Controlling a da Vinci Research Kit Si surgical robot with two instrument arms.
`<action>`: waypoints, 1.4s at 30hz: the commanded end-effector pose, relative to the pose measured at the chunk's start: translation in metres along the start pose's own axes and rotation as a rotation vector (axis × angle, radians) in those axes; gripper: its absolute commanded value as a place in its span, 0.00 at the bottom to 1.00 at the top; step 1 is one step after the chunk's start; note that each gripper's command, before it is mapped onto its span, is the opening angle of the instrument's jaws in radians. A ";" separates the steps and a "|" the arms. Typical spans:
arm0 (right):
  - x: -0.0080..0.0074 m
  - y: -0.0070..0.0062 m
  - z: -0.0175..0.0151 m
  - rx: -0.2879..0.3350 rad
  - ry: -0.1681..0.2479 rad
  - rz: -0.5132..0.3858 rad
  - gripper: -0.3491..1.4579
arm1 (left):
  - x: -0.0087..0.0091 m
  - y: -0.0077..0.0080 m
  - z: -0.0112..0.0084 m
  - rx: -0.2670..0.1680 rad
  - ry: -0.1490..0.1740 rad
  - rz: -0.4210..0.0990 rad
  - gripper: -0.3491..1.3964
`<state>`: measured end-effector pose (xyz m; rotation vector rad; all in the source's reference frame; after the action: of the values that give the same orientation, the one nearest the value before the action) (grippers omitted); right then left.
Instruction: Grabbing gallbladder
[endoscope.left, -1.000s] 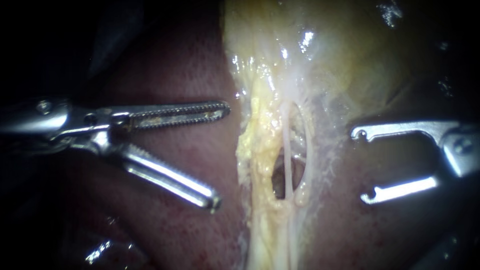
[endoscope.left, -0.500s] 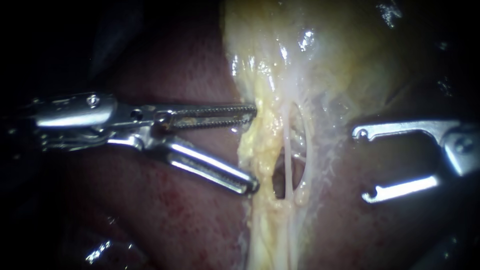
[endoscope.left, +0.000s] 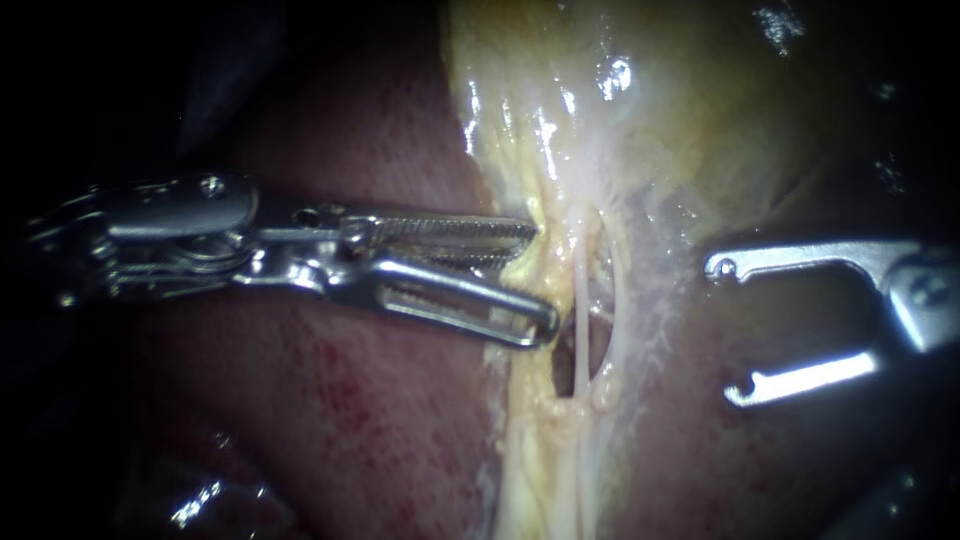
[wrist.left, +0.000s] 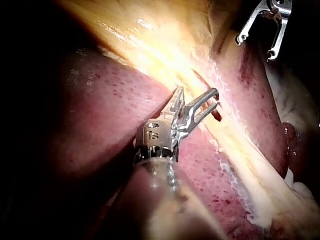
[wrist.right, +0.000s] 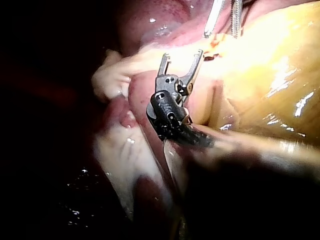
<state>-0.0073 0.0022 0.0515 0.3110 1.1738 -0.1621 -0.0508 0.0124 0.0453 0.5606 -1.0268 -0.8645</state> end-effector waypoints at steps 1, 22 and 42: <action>0.0000 0.0000 0.0000 0.000 0.000 0.000 0.50 | 0.0000 0.0001 0.0000 -0.017 -0.009 -0.012 0.37; 0.0000 0.0000 0.0000 0.000 0.000 0.000 0.50 | 0.0013 0.0016 -0.0013 -0.096 -0.002 -0.086 0.00; -0.0001 0.0000 0.0000 0.000 0.000 -0.001 0.50 | 0.0015 0.0008 -0.0020 -0.096 -0.002 -0.099 0.00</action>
<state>-0.0073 0.0022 0.0515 0.3107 1.1742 -0.1627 -0.0483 0.0116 0.0458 0.5324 -0.9605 -0.9974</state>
